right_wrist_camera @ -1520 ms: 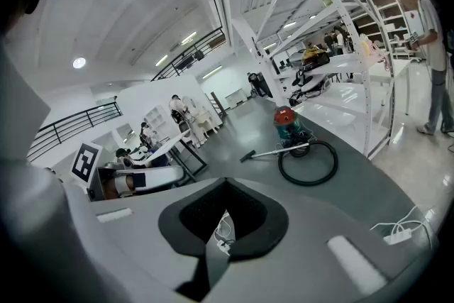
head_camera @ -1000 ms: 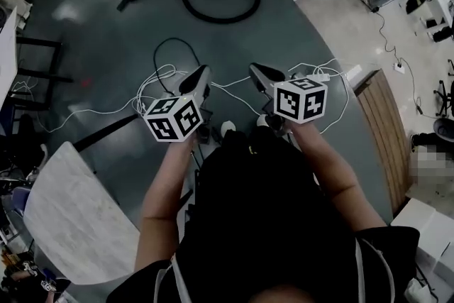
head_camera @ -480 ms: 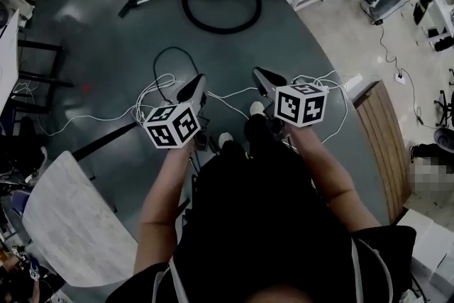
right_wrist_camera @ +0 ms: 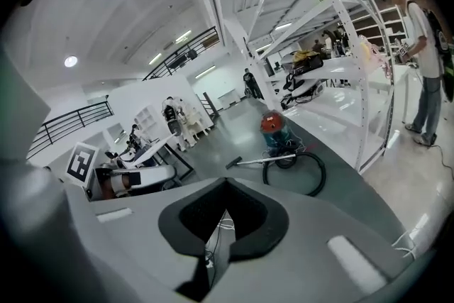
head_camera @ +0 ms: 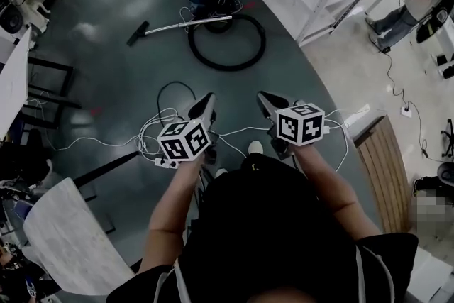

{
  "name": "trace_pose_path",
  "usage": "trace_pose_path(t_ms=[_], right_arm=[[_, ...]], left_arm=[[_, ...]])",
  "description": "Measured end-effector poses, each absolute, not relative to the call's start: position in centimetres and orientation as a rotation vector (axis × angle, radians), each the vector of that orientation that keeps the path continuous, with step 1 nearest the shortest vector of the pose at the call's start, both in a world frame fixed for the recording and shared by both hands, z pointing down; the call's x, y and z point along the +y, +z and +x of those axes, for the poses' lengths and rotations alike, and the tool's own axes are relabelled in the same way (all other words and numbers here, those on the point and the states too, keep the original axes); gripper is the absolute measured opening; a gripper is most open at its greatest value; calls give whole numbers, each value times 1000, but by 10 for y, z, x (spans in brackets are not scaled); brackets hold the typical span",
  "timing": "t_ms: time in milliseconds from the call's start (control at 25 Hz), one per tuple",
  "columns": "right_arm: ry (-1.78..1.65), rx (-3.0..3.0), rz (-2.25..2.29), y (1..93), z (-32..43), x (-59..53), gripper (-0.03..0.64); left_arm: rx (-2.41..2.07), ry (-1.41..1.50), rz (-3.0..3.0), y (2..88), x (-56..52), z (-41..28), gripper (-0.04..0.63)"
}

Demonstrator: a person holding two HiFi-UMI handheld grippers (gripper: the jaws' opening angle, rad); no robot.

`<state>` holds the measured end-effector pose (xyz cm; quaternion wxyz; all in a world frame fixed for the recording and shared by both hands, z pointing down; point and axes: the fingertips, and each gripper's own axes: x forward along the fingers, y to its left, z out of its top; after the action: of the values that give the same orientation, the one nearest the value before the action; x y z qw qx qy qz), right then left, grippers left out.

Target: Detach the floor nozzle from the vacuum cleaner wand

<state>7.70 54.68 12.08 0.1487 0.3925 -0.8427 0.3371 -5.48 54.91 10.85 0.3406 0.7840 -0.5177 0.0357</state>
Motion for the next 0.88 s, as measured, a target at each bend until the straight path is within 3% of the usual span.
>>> trace_pose_path(t_ms=[480,880], right_arm=[[972,-2437,1049,130,125,488,-2],[984,-2420,1054,136,133,464,-2]], left_arm=[[-1364,97,2042,109,492,9,8],[-1361,119,2020,118,462,13,8]])
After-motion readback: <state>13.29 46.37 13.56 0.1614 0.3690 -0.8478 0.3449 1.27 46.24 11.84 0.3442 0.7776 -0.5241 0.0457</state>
